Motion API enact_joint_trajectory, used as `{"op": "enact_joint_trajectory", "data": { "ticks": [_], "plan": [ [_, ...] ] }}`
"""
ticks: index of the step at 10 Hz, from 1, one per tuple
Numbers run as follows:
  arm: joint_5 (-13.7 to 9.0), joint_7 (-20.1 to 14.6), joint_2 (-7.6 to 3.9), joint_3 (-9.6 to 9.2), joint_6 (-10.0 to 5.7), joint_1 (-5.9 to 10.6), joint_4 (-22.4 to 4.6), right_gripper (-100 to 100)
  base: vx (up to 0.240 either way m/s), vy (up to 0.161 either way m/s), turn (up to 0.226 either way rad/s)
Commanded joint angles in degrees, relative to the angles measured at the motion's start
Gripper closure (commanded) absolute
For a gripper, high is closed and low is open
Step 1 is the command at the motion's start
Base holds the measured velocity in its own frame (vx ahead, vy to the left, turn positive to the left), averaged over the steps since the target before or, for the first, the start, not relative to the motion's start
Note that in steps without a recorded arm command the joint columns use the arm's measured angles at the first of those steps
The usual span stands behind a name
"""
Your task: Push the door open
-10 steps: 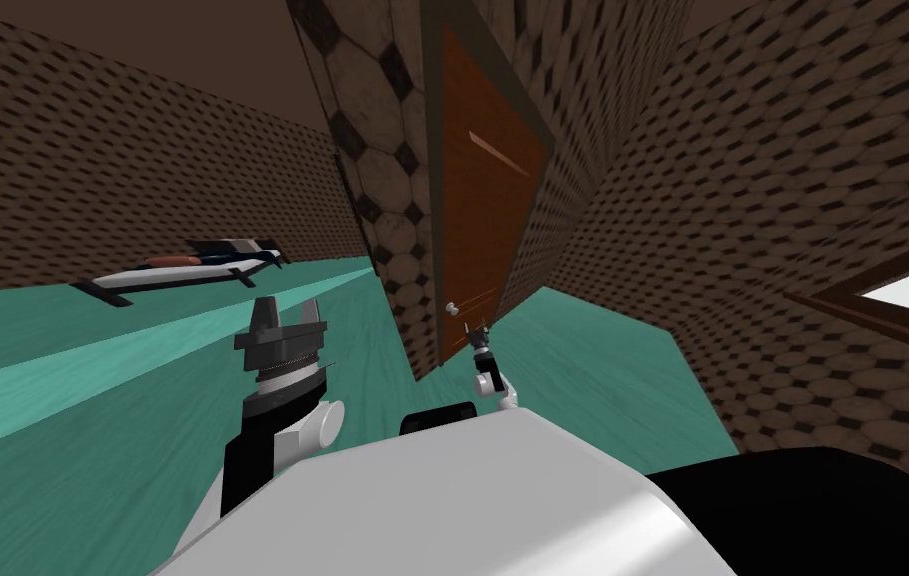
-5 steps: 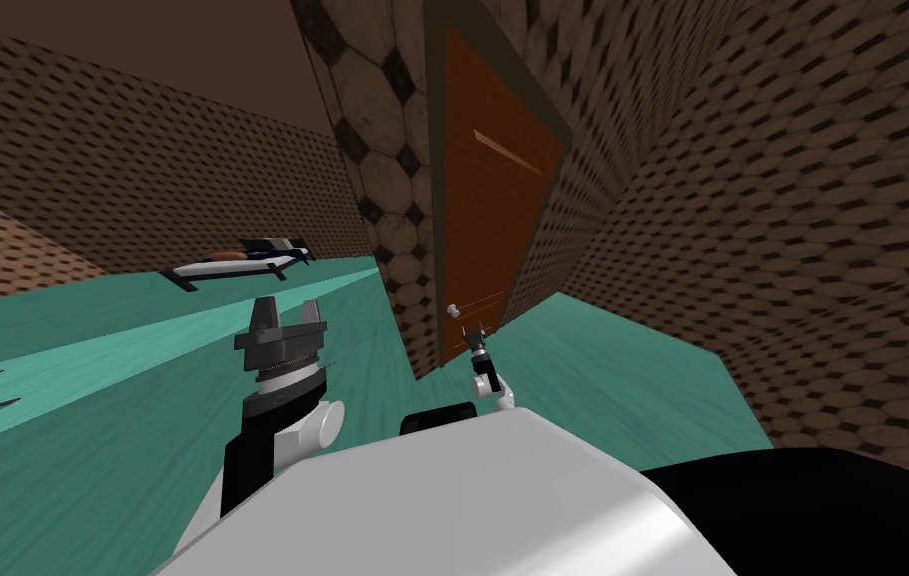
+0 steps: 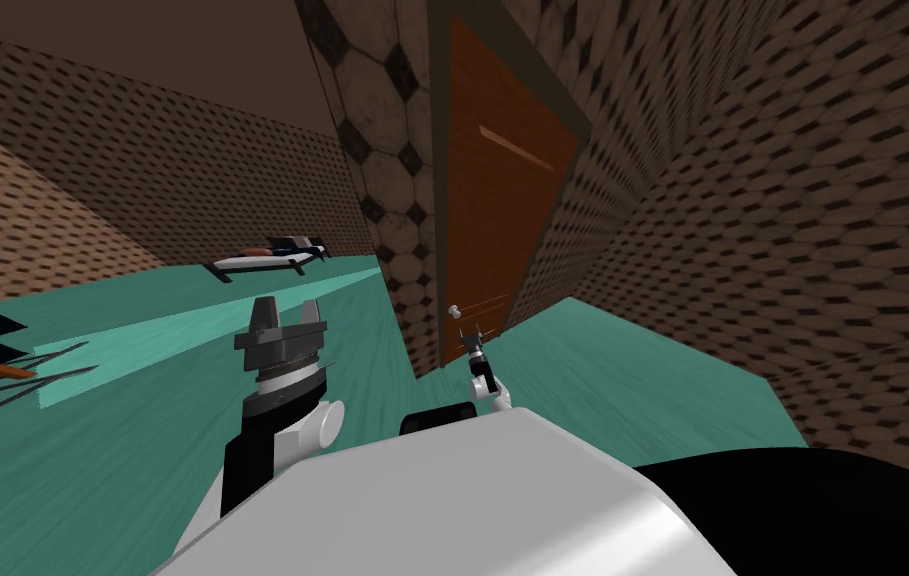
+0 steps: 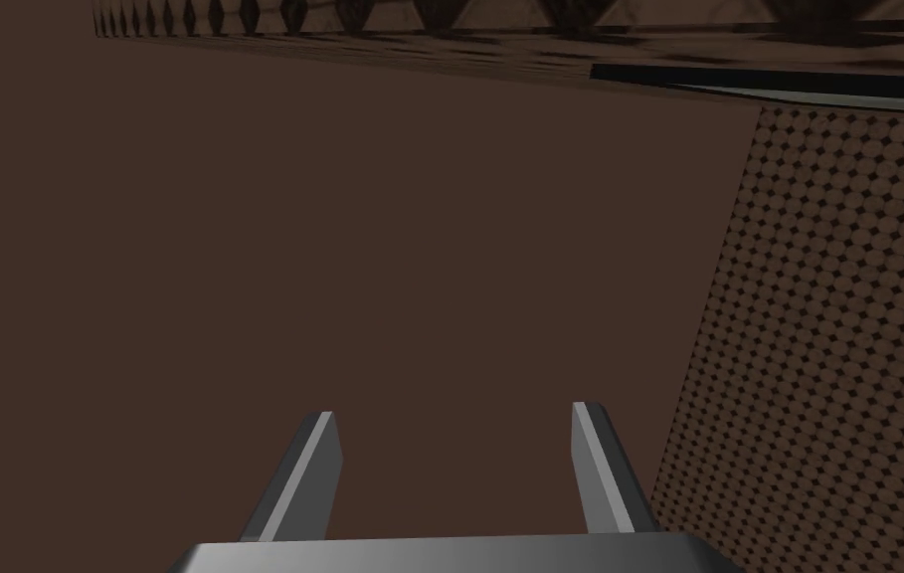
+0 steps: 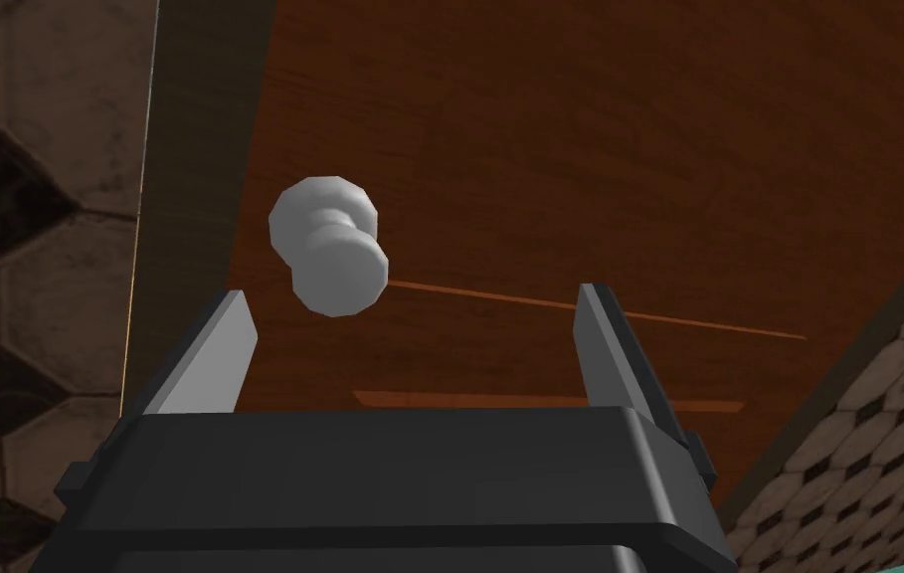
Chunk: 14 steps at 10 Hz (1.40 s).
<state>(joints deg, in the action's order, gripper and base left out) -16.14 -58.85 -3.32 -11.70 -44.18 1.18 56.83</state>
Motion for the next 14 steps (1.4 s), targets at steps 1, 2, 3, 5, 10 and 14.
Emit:
{"op": "enact_joint_trajectory", "data": {
  "ticks": [1, 2, 3, 5, 10, 14],
  "plan": [
    [-0.5, -1.8, 0.3, -0.41, -0.27, 0.8, -2.0, -100, 0.023, -0.12, 0.143],
    [-0.8, -2.9, 0.5, -0.67, -0.45, 1.3, -3.3, -100, 0.015, -0.125, 0.134],
    [-1.1, -3.9, 0.7, -0.92, -0.63, 1.79, -4.5, -100, 0.012, -0.114, 0.201],
    [-1.7, -5.8, 1.13, -1.39, -0.96, 2.7, -6.9, -100, -0.002, -0.115, 0.14],
    [-3.4, -11.6, 2.74, -2.81, -1.94, 5.43, -14.0, -100, 0.008, -0.137, 0.18],
    [-4.5, -15.6, 4.23, -3.8, -2.64, 7.35, -18.9, -100, 0.003, -0.123, 0.149]
  ]
}}
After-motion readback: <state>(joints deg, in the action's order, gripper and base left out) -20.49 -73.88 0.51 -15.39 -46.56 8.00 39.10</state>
